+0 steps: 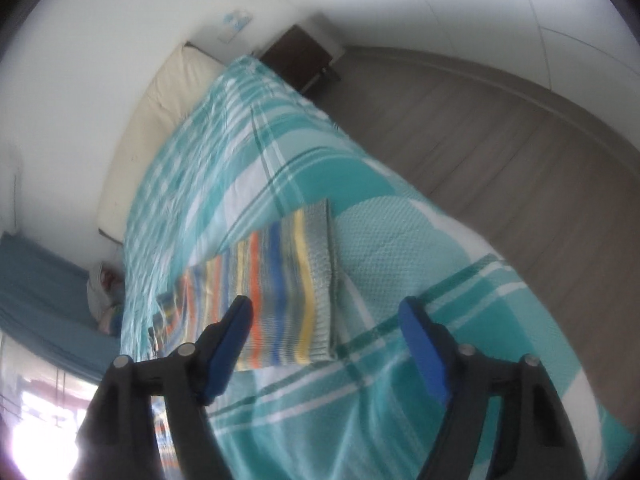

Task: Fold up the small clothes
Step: 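Grasp the outstretched sleeve cuff with the right gripper, then fold the held sleeve across the sweater body with the right gripper and release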

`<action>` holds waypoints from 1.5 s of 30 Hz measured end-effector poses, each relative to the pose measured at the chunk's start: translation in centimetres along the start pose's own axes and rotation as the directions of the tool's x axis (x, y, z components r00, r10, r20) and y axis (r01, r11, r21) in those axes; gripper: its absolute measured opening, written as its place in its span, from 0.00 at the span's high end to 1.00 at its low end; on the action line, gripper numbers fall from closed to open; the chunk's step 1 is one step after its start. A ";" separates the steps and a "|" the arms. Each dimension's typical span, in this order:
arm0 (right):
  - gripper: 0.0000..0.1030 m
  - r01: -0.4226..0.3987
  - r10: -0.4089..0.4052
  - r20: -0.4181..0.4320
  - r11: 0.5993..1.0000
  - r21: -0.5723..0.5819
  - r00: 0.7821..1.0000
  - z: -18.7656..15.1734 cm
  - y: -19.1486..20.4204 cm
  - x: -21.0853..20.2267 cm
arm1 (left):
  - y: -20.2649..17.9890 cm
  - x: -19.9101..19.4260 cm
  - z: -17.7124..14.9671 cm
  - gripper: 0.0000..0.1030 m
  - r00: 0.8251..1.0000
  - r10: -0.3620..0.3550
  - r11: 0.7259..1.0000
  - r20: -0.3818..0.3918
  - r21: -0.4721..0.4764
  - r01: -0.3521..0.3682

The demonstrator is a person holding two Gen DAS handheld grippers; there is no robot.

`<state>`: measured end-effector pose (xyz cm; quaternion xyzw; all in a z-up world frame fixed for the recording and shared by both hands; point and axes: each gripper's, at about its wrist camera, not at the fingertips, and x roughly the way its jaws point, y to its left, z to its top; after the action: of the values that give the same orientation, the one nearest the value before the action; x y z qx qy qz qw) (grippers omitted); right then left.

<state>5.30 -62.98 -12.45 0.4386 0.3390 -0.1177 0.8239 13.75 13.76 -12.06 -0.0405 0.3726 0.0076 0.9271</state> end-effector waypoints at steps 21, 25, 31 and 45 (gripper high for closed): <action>0.98 0.016 0.018 0.107 0.952 -0.306 0.994 -1.5 15.5 -1.3 | 0.3 0.8 0.2 0.01 1.000 0.006 0.999 -0.022 -0.049 -0.007; 0.98 -0.148 0.175 0.016 0.874 -0.462 0.984 -4.0 26.3 -0.7 | 0.1 0.7 0.4 0.01 1.000 0.003 0.999 -0.021 -0.045 -0.004; 0.98 -0.276 0.228 -0.156 0.750 -0.602 0.961 -10.6 37.9 6.0 | 0.2 0.6 0.4 0.01 1.000 -0.001 0.999 -0.029 -0.043 0.000; 0.35 -0.159 0.075 -0.163 0.791 -0.591 0.984 -13.4 30.5 9.2 | 0.6 1.3 0.6 0.01 0.997 -0.025 0.997 -0.074 -0.079 0.019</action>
<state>21.06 -33.38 -4.11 0.1814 0.3843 0.0763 0.9020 15.10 14.37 -12.58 -0.0814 0.4061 0.0104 0.9102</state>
